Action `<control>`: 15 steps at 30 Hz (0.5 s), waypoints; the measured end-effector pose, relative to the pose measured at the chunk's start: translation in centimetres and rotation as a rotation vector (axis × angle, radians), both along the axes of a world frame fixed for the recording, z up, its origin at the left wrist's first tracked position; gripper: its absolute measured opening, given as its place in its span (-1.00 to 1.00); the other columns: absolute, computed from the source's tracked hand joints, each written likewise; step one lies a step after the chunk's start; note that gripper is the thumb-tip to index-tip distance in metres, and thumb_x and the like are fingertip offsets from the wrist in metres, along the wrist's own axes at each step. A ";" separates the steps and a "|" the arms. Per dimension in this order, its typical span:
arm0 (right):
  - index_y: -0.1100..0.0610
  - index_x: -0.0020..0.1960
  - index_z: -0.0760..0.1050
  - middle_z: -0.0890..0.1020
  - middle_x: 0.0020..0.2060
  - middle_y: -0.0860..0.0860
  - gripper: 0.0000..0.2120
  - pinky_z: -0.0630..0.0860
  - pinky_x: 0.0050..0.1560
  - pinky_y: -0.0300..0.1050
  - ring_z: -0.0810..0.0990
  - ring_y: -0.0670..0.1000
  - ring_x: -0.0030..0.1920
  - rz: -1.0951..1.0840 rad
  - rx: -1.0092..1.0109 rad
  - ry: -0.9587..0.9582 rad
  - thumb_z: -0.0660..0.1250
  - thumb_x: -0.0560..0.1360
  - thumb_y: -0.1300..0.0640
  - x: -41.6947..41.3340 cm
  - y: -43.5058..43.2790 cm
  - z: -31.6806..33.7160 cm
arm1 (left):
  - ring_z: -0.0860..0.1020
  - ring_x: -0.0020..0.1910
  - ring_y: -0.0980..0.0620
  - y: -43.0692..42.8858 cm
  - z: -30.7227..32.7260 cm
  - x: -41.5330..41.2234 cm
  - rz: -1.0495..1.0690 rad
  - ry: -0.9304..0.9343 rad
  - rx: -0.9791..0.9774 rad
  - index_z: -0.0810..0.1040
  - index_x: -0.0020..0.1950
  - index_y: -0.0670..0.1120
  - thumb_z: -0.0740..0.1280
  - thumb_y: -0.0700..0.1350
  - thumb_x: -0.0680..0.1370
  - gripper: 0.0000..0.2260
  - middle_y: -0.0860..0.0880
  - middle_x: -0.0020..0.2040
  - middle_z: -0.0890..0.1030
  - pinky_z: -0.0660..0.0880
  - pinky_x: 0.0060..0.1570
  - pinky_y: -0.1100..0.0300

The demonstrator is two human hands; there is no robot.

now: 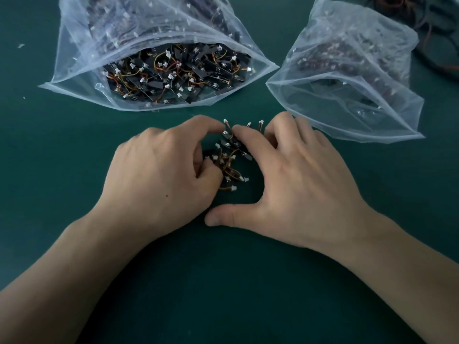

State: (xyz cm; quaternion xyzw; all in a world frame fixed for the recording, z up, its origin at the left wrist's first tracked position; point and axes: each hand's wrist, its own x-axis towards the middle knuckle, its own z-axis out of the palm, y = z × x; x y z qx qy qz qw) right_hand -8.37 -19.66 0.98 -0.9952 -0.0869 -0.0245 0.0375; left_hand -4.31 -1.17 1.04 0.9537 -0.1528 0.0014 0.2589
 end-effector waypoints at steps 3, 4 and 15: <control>-0.10 0.53 0.38 0.33 0.03 -0.03 0.11 0.41 0.12 0.00 0.38 0.05 0.04 -0.033 0.010 -0.003 0.01 0.22 -0.77 -0.2 0.4 0.0 | 0.53 -0.32 0.16 -0.2 -0.3 -0.1 -0.056 0.007 -0.085 0.55 0.31 0.27 0.26 0.03 0.47 -0.59 0.20 -0.29 0.59 0.47 -0.28 0.13; -0.11 0.51 0.40 0.33 0.02 -0.03 0.05 0.40 0.11 -0.01 0.38 0.05 0.03 -0.041 0.019 -0.009 0.02 0.25 -0.74 -0.2 0.4 -0.1 | 0.54 -0.31 0.15 -0.2 -0.4 -0.2 -0.081 0.009 -0.122 0.55 0.31 0.26 0.26 0.02 0.49 -0.61 0.22 -0.26 0.60 0.48 -0.29 0.11; 0.03 0.44 0.37 0.48 0.06 0.02 -0.05 0.42 -0.03 -0.02 0.51 0.10 0.05 -0.108 0.034 -0.060 0.07 0.37 -0.66 0.0 -0.3 -0.1 | 0.50 0.21 0.01 0.2 -1.2 0.3 -0.025 -0.078 -0.091 0.56 0.42 0.03 0.20 -0.10 0.46 -0.48 0.13 0.32 0.52 0.41 0.14 0.12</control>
